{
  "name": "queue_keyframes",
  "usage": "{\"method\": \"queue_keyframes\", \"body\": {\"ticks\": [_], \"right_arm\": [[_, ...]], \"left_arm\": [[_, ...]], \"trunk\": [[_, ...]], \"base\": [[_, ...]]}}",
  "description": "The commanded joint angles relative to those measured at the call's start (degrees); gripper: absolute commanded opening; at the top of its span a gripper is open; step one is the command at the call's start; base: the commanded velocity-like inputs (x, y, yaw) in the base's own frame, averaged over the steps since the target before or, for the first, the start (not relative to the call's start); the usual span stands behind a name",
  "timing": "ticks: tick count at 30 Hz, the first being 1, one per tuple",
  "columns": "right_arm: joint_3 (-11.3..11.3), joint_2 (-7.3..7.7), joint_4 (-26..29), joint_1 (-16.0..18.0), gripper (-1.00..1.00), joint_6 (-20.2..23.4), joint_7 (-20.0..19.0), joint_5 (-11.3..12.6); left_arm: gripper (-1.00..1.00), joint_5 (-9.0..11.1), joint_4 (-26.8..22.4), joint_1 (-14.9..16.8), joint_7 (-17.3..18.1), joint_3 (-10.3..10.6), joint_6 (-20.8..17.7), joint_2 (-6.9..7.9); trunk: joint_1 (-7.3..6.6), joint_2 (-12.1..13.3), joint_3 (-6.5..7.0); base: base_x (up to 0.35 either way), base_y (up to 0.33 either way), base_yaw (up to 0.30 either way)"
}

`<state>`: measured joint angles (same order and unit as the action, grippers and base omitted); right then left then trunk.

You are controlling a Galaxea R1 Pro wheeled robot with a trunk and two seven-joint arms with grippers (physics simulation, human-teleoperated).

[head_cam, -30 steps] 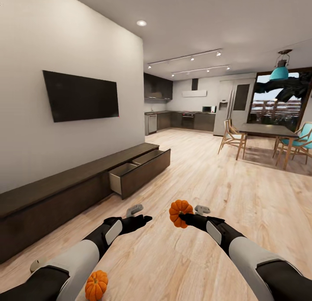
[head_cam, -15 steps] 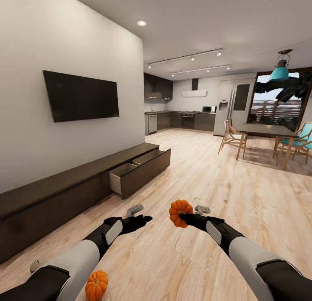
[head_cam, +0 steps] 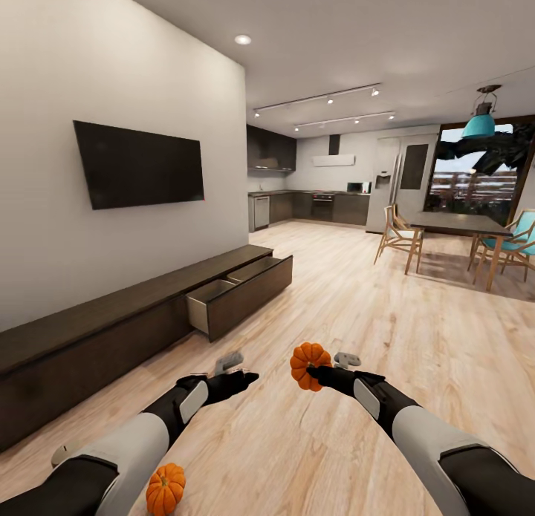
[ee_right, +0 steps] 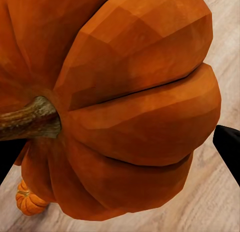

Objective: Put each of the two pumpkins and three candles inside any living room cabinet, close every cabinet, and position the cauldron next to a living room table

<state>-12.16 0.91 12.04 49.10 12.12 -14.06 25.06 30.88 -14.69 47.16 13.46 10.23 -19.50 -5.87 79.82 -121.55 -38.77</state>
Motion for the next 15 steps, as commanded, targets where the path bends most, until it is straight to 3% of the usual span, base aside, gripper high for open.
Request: {"method": "queue_keyframes", "body": {"ticks": [1, 6, 7, 11, 15], "right_arm": [[-0.46, 0.05, 0.09, 0.03, -1.00, 0.27, -0.02, 0.63], [-0.49, -0.19, 0.06, 0.01, -1.00, 0.35, 0.34, 0.61], [-0.49, -0.78, 0.08, -0.02, -1.00, 0.32, 0.65, 0.64], [-0.50, -2.85, 0.09, -0.12, -1.00, 0.21, 1.41, 0.58], [-0.46, -3.47, 0.09, -0.14, -1.00, 0.26, 1.76, 0.53]], "left_arm": [[1.00, -0.12, 0.12, 0.04, -0.13, 0.12, -0.22, 0.05], [1.00, -2.02, 0.29, 0.04, -3.21, -0.11, -0.26, 1.24], [1.00, -2.25, 0.24, 0.04, -4.42, -0.22, -0.33, 2.08], [1.00, -2.48, 0.23, 0.04, -5.32, -0.33, -0.51, 2.99], [1.00, -2.41, 0.54, 0.00, -5.41, -0.30, -0.54, 3.24]], "trunk": [[-0.01, -0.03, -0.06], [-0.01, -0.03, -0.06], [-0.01, -0.03, -0.06], [-0.01, -0.03, -0.06], [-0.01, -0.03, -0.06]], "base": [[0.000, 0.000, 0.000], [0.000, 0.000, 0.000], [0.000, 0.000, 0.000], [0.000, 0.000, 0.004], [0.000, 0.000, 0.167]]}}
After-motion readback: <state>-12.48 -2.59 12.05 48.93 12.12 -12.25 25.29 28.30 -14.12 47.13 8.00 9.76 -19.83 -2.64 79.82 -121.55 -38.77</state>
